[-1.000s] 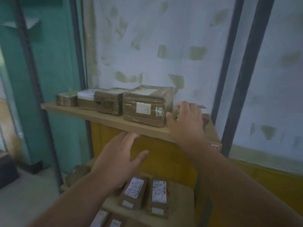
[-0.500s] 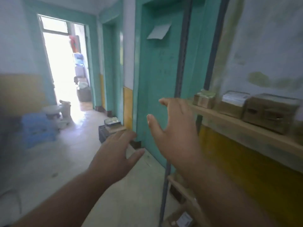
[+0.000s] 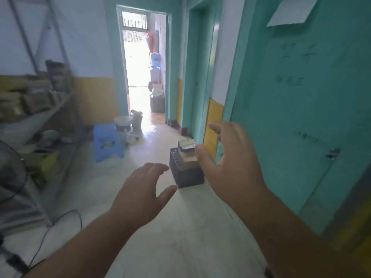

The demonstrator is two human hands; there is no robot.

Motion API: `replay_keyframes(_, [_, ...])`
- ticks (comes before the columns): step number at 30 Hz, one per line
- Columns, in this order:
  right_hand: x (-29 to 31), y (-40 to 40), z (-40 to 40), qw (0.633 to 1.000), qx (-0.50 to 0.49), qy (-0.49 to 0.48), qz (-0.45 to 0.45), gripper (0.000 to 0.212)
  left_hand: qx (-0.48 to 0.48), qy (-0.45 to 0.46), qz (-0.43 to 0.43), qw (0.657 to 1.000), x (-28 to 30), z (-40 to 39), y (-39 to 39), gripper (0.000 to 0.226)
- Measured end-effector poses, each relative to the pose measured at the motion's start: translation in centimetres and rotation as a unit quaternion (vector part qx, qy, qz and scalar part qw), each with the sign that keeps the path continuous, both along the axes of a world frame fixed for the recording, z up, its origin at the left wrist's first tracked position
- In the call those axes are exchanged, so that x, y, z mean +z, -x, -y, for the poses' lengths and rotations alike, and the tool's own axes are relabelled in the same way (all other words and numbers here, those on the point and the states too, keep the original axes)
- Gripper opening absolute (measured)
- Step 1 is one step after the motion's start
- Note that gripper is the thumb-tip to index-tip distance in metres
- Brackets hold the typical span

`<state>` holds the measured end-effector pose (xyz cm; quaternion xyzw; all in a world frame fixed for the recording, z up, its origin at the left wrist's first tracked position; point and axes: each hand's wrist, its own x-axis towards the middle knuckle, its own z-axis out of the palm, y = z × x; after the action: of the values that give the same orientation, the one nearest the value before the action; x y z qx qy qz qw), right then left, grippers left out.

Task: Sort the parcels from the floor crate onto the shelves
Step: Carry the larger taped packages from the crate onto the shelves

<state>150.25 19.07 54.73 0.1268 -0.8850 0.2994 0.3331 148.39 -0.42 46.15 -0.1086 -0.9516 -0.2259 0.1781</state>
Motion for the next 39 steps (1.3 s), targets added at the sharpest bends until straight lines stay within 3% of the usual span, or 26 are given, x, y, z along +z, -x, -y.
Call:
replay_keyframes(7, [0.7,17.6,4.3,0.994,0.099,0.010,0.034,0.044,0.093,0.029,0.023,0.995,1.2,4.5,13.9,0.053])
replay_keyframes(14, [-2.4,34.6,10.8,0.990,0.130,0.036,0.047,0.048,0.142,0.027,0.058,0.988,-3.0,11.3,28.6,0.054])
replay_keyframes(19, [-2.8,46.6,12.3,0.994,0.076,0.022,0.070,0.043,0.084,0.031,0.071,0.993,-3.8,12.9,43.3,0.053])
replay_keyframes(27, [-2.9,63.1,7.0,0.994,-0.056,-0.030,0.093,0.051,-0.046,0.077,0.097,0.991,-4.8,7.8,65.6,0.055])
replay_keyframes(39, [-6.7,92.2,4.8,0.976,-0.050,-0.117,0.178,0.051,-0.067,0.156,0.148,0.974,-8.3,5.2,92.3,0.059])
